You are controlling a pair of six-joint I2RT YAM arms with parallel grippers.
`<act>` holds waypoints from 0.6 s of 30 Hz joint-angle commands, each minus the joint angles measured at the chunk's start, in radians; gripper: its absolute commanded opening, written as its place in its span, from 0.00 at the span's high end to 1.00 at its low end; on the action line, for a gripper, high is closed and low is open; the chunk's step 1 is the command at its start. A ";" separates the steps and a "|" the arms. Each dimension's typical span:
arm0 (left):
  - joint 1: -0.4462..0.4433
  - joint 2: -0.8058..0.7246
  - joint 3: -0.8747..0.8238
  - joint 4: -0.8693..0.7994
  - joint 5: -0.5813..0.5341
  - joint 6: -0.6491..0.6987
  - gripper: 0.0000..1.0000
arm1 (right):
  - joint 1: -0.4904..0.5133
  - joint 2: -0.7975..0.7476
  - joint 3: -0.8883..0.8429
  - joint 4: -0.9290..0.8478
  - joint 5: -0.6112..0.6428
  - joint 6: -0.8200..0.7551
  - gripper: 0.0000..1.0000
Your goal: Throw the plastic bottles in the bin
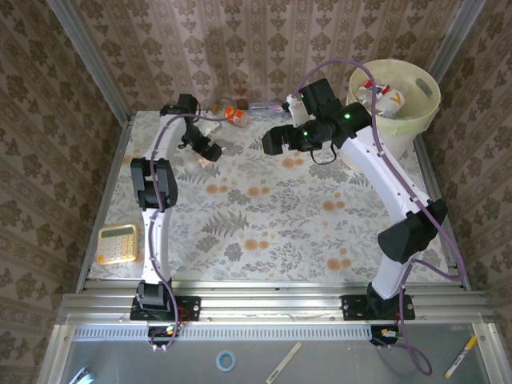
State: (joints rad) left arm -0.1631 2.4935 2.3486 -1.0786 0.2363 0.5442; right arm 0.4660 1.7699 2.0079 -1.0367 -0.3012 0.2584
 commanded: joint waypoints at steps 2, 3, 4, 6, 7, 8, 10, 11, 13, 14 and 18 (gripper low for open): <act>-0.007 0.004 -0.037 -0.079 0.050 0.022 0.05 | 0.008 -0.046 -0.022 0.020 -0.017 0.000 0.00; -0.007 0.001 -0.054 -0.079 0.053 0.016 0.07 | 0.008 -0.046 -0.023 0.022 -0.016 0.002 0.00; -0.006 -0.006 -0.078 -0.073 0.060 0.008 0.10 | 0.008 -0.047 -0.024 0.026 -0.015 0.003 0.00; -0.012 -0.029 -0.138 -0.052 0.075 0.004 0.17 | 0.008 -0.048 -0.028 0.031 -0.015 0.004 0.00; -0.015 -0.044 -0.174 -0.034 0.077 0.001 0.20 | 0.008 -0.046 -0.030 0.033 -0.014 0.006 0.00; -0.019 -0.061 -0.209 -0.016 0.085 0.000 0.23 | 0.008 -0.046 -0.031 0.036 -0.015 0.007 0.00; -0.027 -0.094 -0.270 0.020 0.103 -0.008 0.28 | 0.008 -0.046 -0.031 0.043 -0.016 0.011 0.00; -0.030 -0.113 -0.299 0.041 0.113 -0.012 0.32 | 0.008 -0.044 -0.029 0.047 -0.015 0.013 0.00; -0.033 -0.147 -0.344 0.078 0.141 -0.029 0.40 | 0.008 -0.044 -0.028 0.053 -0.014 0.017 0.00; -0.035 -0.169 -0.368 0.100 0.159 -0.041 0.44 | 0.008 -0.044 -0.026 0.056 -0.014 0.019 0.00; -0.053 -0.287 -0.479 0.230 0.254 -0.088 0.52 | 0.008 -0.047 -0.019 0.062 -0.001 0.029 0.00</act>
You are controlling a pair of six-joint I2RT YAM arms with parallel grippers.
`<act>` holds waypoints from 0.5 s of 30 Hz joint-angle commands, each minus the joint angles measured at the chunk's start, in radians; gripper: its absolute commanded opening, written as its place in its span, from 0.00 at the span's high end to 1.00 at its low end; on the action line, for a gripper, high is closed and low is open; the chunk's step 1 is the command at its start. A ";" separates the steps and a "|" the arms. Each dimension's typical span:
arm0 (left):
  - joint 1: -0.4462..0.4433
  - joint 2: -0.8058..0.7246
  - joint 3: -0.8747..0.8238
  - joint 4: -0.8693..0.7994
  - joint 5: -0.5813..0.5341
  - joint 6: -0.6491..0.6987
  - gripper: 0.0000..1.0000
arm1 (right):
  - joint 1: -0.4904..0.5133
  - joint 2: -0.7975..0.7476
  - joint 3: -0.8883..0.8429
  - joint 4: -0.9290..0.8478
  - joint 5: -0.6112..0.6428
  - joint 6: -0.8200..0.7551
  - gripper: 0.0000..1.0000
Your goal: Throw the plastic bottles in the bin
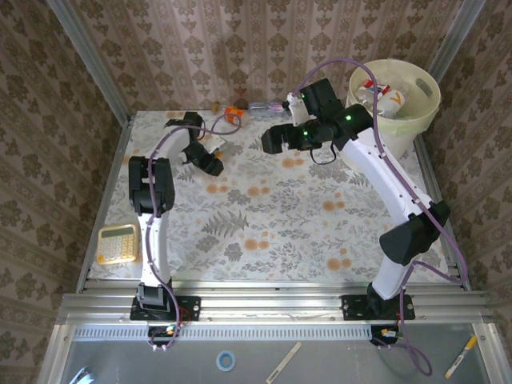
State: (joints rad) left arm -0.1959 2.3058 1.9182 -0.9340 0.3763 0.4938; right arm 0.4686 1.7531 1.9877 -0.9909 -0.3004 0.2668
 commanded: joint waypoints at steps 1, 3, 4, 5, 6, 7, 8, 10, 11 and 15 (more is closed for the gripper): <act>-0.028 -0.144 -0.084 0.141 0.146 -0.054 0.53 | 0.005 -0.032 0.002 0.017 0.000 0.026 0.00; -0.043 -0.219 -0.148 0.247 0.207 -0.100 0.55 | 0.005 -0.033 0.005 0.020 0.000 0.037 0.00; -0.050 -0.259 -0.180 0.314 0.250 -0.138 0.56 | 0.005 -0.033 0.006 0.022 -0.003 0.045 0.00; -0.056 -0.297 -0.217 0.386 0.300 -0.178 0.57 | 0.005 -0.034 0.008 0.024 -0.005 0.050 0.00; -0.062 -0.326 -0.247 0.453 0.329 -0.216 0.57 | 0.005 -0.037 0.008 0.030 -0.007 0.058 0.00; -0.071 -0.359 -0.280 0.526 0.360 -0.260 0.58 | 0.005 -0.041 0.007 0.035 -0.013 0.065 0.00; -0.080 -0.386 -0.306 0.592 0.383 -0.294 0.58 | 0.003 -0.045 0.006 0.042 -0.021 0.071 0.00; -0.102 -0.426 -0.336 0.684 0.412 -0.350 0.60 | 0.002 -0.050 0.005 0.052 -0.037 0.080 0.00; -0.114 -0.443 -0.346 0.729 0.430 -0.376 0.60 | 0.001 -0.054 0.004 0.060 -0.051 0.083 0.00; -0.169 -0.486 -0.360 0.822 0.476 -0.431 0.60 | 0.001 -0.065 -0.004 0.083 -0.069 0.084 0.00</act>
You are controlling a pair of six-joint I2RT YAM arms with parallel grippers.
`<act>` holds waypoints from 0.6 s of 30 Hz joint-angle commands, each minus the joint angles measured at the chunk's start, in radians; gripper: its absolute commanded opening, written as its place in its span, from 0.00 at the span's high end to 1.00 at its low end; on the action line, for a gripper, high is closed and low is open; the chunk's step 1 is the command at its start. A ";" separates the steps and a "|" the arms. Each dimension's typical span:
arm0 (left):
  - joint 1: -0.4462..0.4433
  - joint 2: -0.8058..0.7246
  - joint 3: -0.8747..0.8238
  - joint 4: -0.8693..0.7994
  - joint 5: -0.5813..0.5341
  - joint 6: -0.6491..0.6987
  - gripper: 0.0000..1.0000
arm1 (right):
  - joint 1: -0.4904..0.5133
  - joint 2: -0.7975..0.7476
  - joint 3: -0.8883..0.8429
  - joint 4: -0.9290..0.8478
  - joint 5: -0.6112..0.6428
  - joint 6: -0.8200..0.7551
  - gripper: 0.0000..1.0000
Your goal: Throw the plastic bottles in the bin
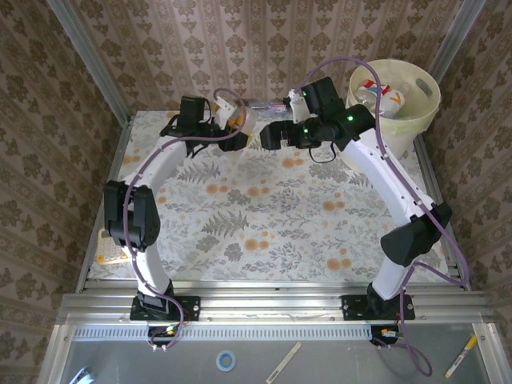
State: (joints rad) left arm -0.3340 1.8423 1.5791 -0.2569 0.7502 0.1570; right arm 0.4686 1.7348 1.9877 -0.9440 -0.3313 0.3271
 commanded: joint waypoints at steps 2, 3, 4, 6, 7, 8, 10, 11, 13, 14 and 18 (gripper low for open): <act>-0.060 -0.041 -0.029 0.187 0.124 -0.124 0.61 | -0.003 -0.054 -0.006 0.045 -0.040 0.027 0.00; -0.073 -0.048 -0.034 0.203 0.132 -0.133 0.61 | -0.005 -0.058 -0.008 0.051 -0.040 0.029 0.00; -0.088 -0.056 -0.036 0.208 0.135 -0.138 0.61 | -0.009 -0.062 -0.011 0.060 -0.041 0.037 0.00; -0.115 -0.066 -0.037 0.217 0.144 -0.146 0.61 | -0.019 -0.068 -0.017 0.080 -0.055 0.058 0.00; -0.116 -0.073 -0.039 0.216 0.146 -0.145 0.61 | -0.021 -0.070 -0.015 0.084 -0.059 0.063 0.00; -0.147 -0.079 -0.041 0.216 0.148 -0.146 0.61 | -0.025 -0.070 -0.015 0.085 -0.052 0.062 0.00; -0.164 -0.089 -0.050 0.226 0.153 -0.157 0.61 | -0.032 -0.069 -0.021 0.080 -0.040 0.060 0.00; -0.170 -0.094 -0.056 0.242 0.161 -0.171 0.61 | -0.037 -0.070 -0.025 0.080 -0.040 0.063 0.00; -0.181 -0.105 -0.070 0.279 0.175 -0.198 0.62 | -0.044 -0.071 -0.032 0.082 -0.038 0.065 0.00; -0.185 -0.109 -0.077 0.295 0.177 -0.210 0.62 | -0.047 -0.071 -0.030 0.078 -0.030 0.064 0.01; -0.199 -0.115 -0.098 0.357 0.202 -0.264 0.63 | -0.057 -0.073 -0.035 0.067 -0.007 0.057 0.02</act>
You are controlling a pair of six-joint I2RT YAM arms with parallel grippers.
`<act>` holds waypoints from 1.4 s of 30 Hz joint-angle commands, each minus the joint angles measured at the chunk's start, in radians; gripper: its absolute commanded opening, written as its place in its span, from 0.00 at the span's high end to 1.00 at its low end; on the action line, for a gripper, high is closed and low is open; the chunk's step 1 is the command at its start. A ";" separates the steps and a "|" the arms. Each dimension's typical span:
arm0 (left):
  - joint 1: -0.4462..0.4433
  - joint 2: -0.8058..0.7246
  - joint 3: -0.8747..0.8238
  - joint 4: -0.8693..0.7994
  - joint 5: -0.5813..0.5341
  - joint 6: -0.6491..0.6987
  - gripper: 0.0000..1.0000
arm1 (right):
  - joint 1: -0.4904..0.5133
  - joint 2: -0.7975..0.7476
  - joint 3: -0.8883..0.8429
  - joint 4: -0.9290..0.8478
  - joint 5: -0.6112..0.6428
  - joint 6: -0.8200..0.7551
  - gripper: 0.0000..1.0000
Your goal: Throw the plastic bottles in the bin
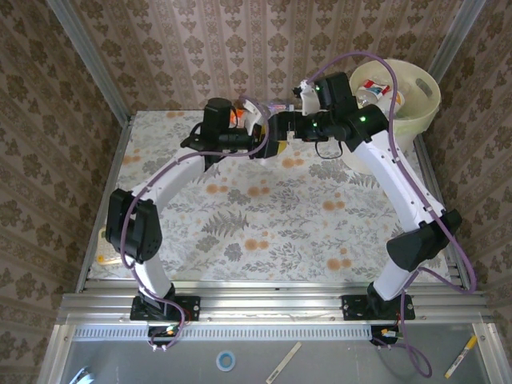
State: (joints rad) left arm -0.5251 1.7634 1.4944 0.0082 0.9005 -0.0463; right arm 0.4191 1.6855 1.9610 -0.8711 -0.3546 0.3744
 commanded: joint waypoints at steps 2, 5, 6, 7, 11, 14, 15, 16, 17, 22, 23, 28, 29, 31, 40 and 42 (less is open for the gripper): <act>-0.016 -0.038 -0.018 0.108 0.060 -0.075 0.63 | -0.013 -0.025 -0.010 -0.015 0.030 0.006 0.02; -0.032 -0.038 -0.025 0.132 0.076 -0.094 0.63 | -0.022 -0.028 -0.020 0.002 0.032 0.009 0.03; -0.037 -0.037 -0.025 0.136 0.081 -0.099 0.63 | -0.024 -0.028 -0.021 0.008 0.032 0.010 0.04; -0.045 -0.035 -0.025 0.140 0.087 -0.101 0.63 | -0.027 -0.026 -0.020 0.015 0.033 0.010 0.04; -0.062 -0.035 -0.039 0.186 0.098 -0.137 0.63 | -0.043 -0.013 -0.019 0.026 0.048 0.024 0.08; -0.069 -0.037 -0.043 0.225 0.103 -0.165 0.64 | -0.057 -0.011 -0.028 0.034 0.059 0.037 0.14; -0.073 -0.038 -0.041 0.226 0.103 -0.165 0.64 | -0.056 -0.012 -0.030 0.036 0.059 0.039 0.16; -0.076 -0.038 -0.038 0.225 0.103 -0.163 0.64 | -0.057 -0.011 -0.029 0.038 0.057 0.040 0.19; -0.079 -0.036 -0.036 0.225 0.104 -0.165 0.64 | -0.056 -0.009 -0.028 0.038 0.055 0.041 0.22; -0.090 -0.026 -0.034 0.267 0.116 -0.190 0.63 | -0.057 -0.012 -0.024 0.031 0.056 0.049 0.34; -0.090 -0.022 -0.033 0.274 0.118 -0.194 0.61 | -0.056 -0.015 -0.021 0.026 0.060 0.048 0.37; -0.070 -0.015 -0.042 0.323 0.078 -0.253 0.14 | -0.058 -0.045 0.009 -0.018 0.108 0.024 0.53; -0.058 -0.016 -0.050 0.350 0.063 -0.285 0.07 | -0.057 -0.054 0.020 -0.031 0.131 0.014 0.56; -0.025 -0.018 -0.070 0.405 0.033 -0.344 0.00 | -0.058 -0.074 0.053 -0.054 0.198 -0.007 0.59; 0.156 -0.061 -0.201 0.586 -0.027 -0.505 0.00 | -0.055 -0.320 0.015 0.278 0.625 -0.250 0.72; 0.161 -0.077 -0.202 0.503 -0.040 -0.446 0.00 | -0.052 -0.378 -0.038 0.446 0.694 -0.353 0.75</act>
State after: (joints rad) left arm -0.3542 1.7576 1.2915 0.5156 0.8742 -0.5056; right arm 0.3645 1.4017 1.9602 -0.7052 0.1398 0.1864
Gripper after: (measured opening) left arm 0.997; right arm 0.589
